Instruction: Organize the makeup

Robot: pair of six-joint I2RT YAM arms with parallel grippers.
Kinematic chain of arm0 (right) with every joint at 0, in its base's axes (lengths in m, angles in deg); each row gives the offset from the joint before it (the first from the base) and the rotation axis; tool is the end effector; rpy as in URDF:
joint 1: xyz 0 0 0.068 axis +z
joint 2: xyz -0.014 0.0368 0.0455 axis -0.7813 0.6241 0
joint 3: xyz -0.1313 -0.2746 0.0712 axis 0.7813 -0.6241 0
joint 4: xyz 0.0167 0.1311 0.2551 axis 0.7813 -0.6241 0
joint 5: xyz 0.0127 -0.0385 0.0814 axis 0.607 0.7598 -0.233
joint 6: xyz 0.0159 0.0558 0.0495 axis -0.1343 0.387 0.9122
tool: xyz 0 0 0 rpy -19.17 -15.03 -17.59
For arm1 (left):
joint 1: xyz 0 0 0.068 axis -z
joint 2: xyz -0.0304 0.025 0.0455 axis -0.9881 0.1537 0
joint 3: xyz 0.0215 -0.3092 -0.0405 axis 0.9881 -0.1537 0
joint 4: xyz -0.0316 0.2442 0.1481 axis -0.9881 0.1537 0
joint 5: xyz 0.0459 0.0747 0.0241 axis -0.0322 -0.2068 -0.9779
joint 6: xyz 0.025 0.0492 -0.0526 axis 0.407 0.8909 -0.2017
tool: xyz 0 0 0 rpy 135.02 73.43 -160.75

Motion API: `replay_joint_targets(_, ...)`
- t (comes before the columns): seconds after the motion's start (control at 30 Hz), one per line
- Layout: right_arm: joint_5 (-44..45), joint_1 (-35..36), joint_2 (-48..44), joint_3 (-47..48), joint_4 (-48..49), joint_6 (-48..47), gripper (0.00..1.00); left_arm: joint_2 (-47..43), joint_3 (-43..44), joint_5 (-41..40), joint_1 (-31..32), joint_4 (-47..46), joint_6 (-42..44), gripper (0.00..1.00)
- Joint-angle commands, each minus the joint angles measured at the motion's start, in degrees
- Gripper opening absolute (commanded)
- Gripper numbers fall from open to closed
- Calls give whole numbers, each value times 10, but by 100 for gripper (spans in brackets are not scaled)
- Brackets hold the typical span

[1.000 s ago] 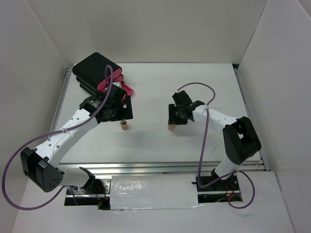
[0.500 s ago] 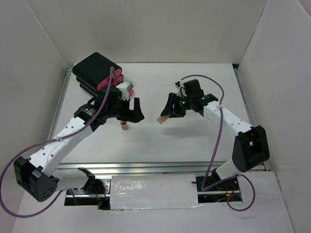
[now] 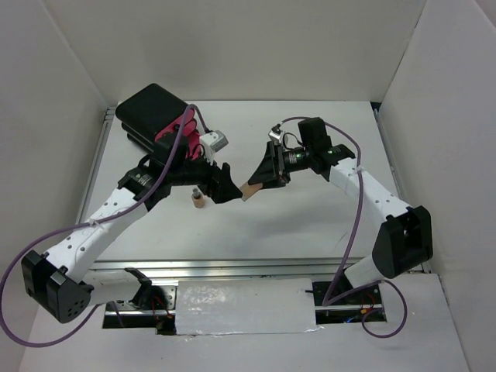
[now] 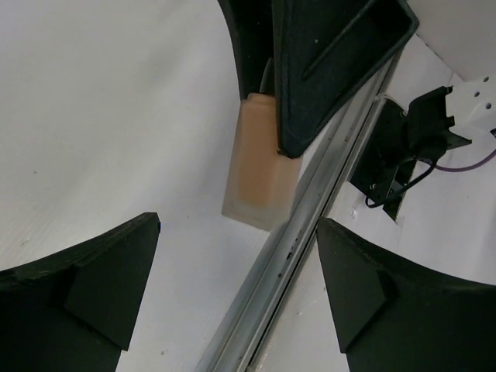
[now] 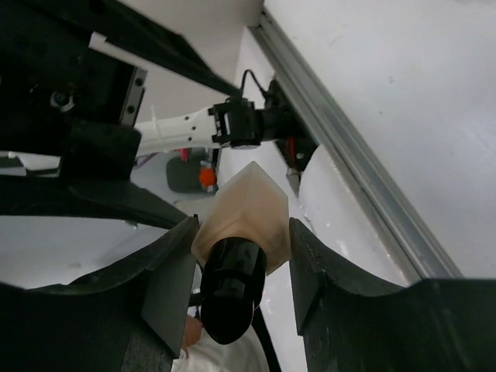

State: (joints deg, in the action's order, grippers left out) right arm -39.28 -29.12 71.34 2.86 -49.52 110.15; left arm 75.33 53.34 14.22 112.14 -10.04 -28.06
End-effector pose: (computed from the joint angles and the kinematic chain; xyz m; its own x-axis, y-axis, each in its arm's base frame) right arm 0.3040 0.1846 0.3351 -0.9611 -0.0700 -0.2673 -0.2752 0.3291 0.9033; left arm 0.2390 -0.1807 0.3914 -0.5270 0.0894 -0.8452 0.7351 0.5471 -0.4005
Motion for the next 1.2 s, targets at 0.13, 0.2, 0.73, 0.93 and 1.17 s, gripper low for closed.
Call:
replay_joint_targets(0.13, -44, 5, -54, 8, 23, 68, 25, 44, 56, 85, 5, -17, 33, 95)
replay_joint_targets(0.2, -28, 6, -59, 6, 22, 86, 25, 37, 58, 70, 10, -17, 37, 95)
replay_joint_targets(0.73, -29, 9, -46, 43, -31, 43, 25, 80, 73, 161, 17, -59, 1, 92)
replay_joint_targets(0.93, -25, 9, -38, 61, -41, 42, 25, 91, 98, 171, 20, -19, 23, 88)
replay_joint_targets(1.17, -71, 9, -34, 62, -23, -1, 27, 118, 100, 243, 19, -28, 4, 71)
